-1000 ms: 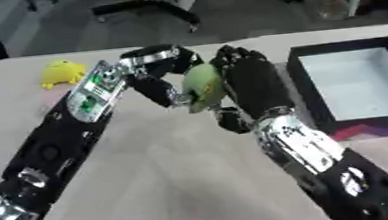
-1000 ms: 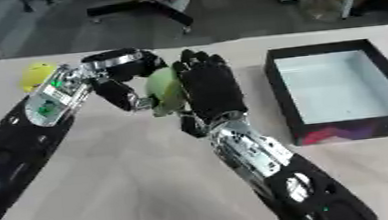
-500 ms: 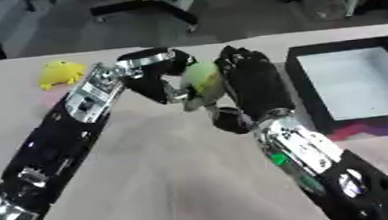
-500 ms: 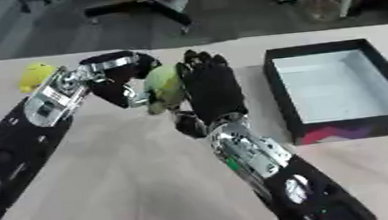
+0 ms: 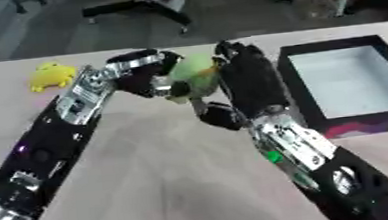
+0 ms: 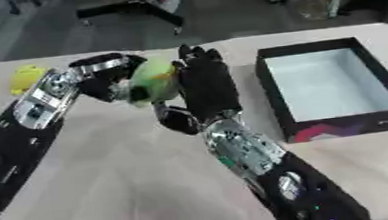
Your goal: Pick up the objects with one hand, pass them to the other hand, and then place them into the box on the other side of the table.
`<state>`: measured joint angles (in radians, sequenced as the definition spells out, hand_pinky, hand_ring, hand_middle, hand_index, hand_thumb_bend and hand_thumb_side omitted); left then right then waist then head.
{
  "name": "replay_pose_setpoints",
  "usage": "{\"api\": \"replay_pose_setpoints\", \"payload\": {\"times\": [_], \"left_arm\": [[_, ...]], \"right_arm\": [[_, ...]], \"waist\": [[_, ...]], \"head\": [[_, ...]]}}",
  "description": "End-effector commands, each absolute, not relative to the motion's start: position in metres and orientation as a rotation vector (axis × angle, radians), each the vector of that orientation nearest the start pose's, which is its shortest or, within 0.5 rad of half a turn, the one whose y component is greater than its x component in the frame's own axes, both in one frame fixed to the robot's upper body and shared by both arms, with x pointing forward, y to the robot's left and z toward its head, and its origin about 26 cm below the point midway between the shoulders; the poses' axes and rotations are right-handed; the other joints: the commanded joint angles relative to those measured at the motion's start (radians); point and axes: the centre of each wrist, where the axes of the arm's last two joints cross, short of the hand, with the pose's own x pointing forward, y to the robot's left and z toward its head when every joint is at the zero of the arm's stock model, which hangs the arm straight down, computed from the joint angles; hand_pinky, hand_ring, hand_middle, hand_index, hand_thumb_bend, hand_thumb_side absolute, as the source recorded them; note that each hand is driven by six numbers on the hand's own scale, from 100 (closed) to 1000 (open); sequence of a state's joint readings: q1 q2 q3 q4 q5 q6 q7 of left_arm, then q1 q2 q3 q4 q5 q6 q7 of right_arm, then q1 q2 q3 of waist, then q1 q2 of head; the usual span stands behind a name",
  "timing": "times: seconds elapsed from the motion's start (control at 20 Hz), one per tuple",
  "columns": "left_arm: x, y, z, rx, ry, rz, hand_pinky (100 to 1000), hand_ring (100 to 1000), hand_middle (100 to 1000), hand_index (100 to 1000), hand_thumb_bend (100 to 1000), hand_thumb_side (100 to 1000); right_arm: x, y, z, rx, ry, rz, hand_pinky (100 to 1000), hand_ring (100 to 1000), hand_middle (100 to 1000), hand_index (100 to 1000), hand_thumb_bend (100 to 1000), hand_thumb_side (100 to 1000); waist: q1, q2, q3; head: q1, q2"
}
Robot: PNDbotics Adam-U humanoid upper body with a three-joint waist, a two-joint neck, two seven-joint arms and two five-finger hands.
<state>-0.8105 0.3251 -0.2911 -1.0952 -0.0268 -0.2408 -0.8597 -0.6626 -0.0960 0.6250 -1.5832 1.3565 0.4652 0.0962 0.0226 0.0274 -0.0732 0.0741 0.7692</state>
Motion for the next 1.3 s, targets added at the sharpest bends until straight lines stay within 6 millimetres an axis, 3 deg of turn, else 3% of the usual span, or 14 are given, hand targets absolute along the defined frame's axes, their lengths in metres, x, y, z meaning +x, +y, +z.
{"api": "replay_pose_setpoints", "payload": {"times": [0.05, 0.5, 0.65, 0.7, 0.75, 0.95, 1.0, 1.05, 1.1, 1.25, 1.3], "left_arm": [[0.454, 0.217, 0.157, -0.358, -1.577, -1.563, 885, 775, 766, 865, 865, 638], [0.455, 0.242, 0.174, -0.311, -1.653, -1.513, 891, 789, 793, 873, 916, 674], [0.451, 0.266, 0.186, -0.234, -1.707, -1.46, 881, 775, 779, 865, 885, 662], [0.449, 0.275, 0.188, -0.206, -1.726, -1.434, 878, 770, 774, 861, 875, 675], [0.444, 0.288, 0.191, -0.169, -1.749, -1.399, 877, 769, 772, 860, 861, 658], [0.419, 0.333, 0.198, -0.016, -1.831, -1.26, 873, 760, 761, 855, 823, 654], [0.412, 0.341, 0.198, 0.01, -1.847, -1.226, 871, 757, 759, 852, 815, 644], [0.405, 0.349, 0.196, 0.034, -1.858, -1.187, 872, 757, 756, 852, 800, 651], [0.398, 0.357, 0.194, 0.057, -1.865, -1.153, 872, 757, 756, 852, 795, 651], [0.379, 0.378, 0.188, 0.143, -1.86, -1.063, 872, 757, 754, 851, 772, 645], [0.374, 0.384, 0.186, 0.162, -1.863, -1.033, 872, 756, 754, 851, 788, 645]], "right_arm": [[0.33, -0.043, 0.168, -1.329, -1.842, 1.236, 766, 775, 741, 283, 100, 638], [0.343, -0.068, 0.161, -1.387, -1.732, 1.153, 724, 769, 736, 287, 100, 648], [0.356, -0.095, 0.149, -1.457, -1.606, 1.072, 716, 766, 734, 290, 100, 653], [0.361, -0.105, 0.144, -1.488, -1.555, 1.043, 726, 768, 735, 291, 100, 566], [0.369, -0.12, 0.139, -1.531, -1.485, 1.007, 736, 769, 736, 290, 100, 644], [0.394, -0.172, 0.127, -1.685, -1.243, 0.86, 721, 767, 733, 315, 100, 622], [0.399, -0.183, 0.124, -1.705, -1.192, 0.83, 717, 768, 737, 379, 100, 513], [0.404, -0.194, 0.12, -1.708, -1.129, 0.8, 736, 778, 757, 491, 100, 569], [0.409, -0.204, 0.115, -1.692, -1.064, 0.779, 790, 801, 788, 618, 100, 554], [0.419, -0.232, 0.097, -1.585, -0.857, 0.749, 967, 873, 875, 993, 100, 715], [0.421, -0.239, 0.095, -1.553, -0.809, 0.746, 989, 886, 889, 1000, 112, 711]], "waist": [[-0.001, -0.017, -0.001], [-0.008, -0.021, -0.004], [-0.008, -0.022, -0.006], [-0.008, -0.023, -0.006], [-0.008, -0.023, -0.006], [-0.005, -0.02, -0.004], [-0.005, -0.019, -0.004], [-0.005, -0.018, -0.003], [-0.005, -0.017, -0.002], [-0.006, -0.014, 0.004], [-0.007, -0.014, 0.006]], "head": [[-0.008, 0.001], [-0.009, 0.001], [-0.012, 0.001], [-0.015, 0.0], [-0.02, -0.001], [-0.036, -0.011], [-0.04, -0.014], [-0.044, -0.016], [-0.048, -0.018], [-0.058, -0.023], [-0.058, -0.023]]}}
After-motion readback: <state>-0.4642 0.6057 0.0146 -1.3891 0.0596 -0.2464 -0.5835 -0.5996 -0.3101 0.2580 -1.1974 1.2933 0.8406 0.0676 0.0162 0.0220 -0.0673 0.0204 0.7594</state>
